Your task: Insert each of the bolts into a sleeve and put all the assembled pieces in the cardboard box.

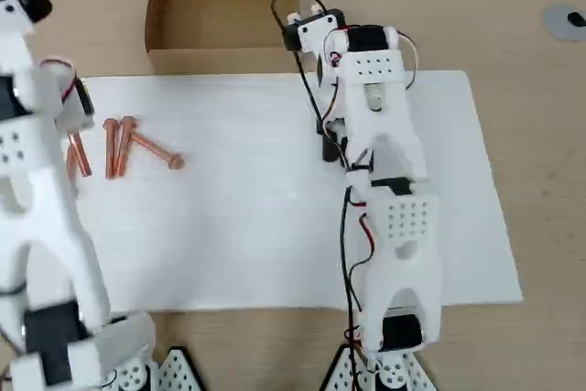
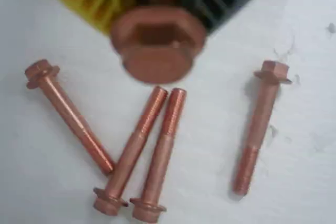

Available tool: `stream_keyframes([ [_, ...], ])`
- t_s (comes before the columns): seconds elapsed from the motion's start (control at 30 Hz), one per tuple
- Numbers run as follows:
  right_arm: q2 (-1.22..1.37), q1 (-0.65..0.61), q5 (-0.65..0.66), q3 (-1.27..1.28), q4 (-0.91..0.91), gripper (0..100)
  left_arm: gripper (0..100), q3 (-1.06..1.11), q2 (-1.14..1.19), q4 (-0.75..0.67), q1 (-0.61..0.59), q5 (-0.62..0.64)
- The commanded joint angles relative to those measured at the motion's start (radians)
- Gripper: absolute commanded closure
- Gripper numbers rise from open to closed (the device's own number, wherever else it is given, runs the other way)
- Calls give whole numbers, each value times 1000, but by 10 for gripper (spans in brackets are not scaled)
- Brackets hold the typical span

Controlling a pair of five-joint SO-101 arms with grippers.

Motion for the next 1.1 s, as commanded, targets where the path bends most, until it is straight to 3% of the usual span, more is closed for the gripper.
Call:
stream_keyframes([
  [0.0, 44, -12, 18, -142, 32, 899, 990, 236, -245, -117, 14, -5],
  [0.2, 124, 1, 18, -321, 104, 898, 992, 571, -596, -261, 14, -3],
  [0.4, 137, -4, 9, -352, 124, 898, 993, 735, -811, -275, 14, 0],
  [0.77, 140, -5, -57, -309, 123, 896, 994, 833, -840, -273, 11, 2],
  [0.93, 140, -8, -81, -311, 123, 818, 994, 833, -840, -275, 11, 2],
  [1.07, 140, -33, -104, -309, 124, 813, 994, 833, -840, -275, 11, 2],
])
